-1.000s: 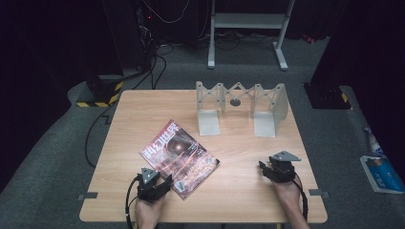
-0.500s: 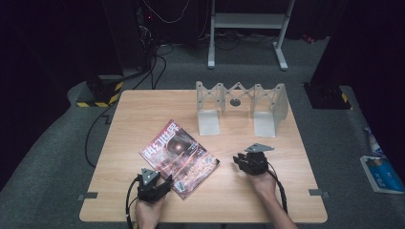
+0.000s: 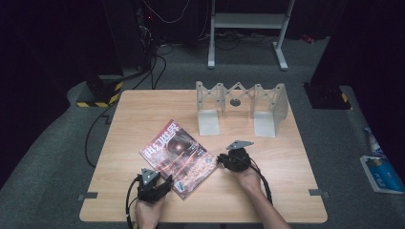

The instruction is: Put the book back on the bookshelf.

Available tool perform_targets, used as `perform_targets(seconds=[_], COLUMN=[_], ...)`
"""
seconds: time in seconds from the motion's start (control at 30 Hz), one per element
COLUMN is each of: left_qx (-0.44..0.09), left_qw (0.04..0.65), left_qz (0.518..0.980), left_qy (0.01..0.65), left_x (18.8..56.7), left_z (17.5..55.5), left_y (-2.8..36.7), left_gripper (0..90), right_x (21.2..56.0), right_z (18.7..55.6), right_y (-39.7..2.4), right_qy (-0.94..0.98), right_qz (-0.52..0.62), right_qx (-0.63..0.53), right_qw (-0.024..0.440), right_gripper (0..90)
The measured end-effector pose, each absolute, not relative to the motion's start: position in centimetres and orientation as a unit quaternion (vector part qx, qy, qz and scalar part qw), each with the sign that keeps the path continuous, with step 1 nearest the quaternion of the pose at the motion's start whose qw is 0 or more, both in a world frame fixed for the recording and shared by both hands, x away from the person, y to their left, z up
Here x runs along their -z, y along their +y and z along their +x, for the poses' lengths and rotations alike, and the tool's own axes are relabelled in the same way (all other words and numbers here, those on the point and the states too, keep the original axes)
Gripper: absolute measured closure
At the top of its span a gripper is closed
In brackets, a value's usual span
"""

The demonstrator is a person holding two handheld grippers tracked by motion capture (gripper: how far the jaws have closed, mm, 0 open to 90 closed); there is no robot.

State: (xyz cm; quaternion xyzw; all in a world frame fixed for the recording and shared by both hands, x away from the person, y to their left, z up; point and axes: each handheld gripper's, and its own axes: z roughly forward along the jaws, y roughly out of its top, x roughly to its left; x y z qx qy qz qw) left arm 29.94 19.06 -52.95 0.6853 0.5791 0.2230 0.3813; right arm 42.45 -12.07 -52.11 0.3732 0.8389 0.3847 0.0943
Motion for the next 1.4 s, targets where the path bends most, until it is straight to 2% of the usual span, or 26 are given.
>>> perform_targets(seconds=[0.2,0.77,0.97,1.13,1.23,1.4], left_qx=[-0.224,-0.222,-0.218,-0.213,-0.191,-0.191], left_qw=[0.383,0.384,0.384,0.383,0.387,0.379], left_qz=[0.684,0.680,0.682,0.684,0.681,0.679], left_qy=[0.579,0.584,0.583,0.583,0.591,0.599], left_x=[53.0,53.0,52.9,52.8,52.6,52.5], left_z=[29.7,28.3,27.3,27.4,27.9,28.9], left_y=[19.0,19.3,19.9,20.0,20.6,20.9], left_gripper=[48.1,51.1,52.2,52.1,53.2,53.2], right_x=[52.1,51.8,51.5,51.7,51.7,51.8], right_z=[41.7,39.4,37.0,37.4,37.9,38.1], right_y=[-12.3,-12.0,-11.5,-11.3,-10.3,-10.0], right_qy=[0.851,0.877,0.896,0.887,0.884,0.882], right_qz=[0.349,0.301,0.255,0.273,0.280,0.281], right_qx=[-0.382,-0.367,-0.357,-0.364,-0.359,-0.367], right_qw=[0.088,0.078,0.071,0.081,0.104,0.092], right_gripper=[84.9,89.0,87.0,79.7,80.1,80.2])
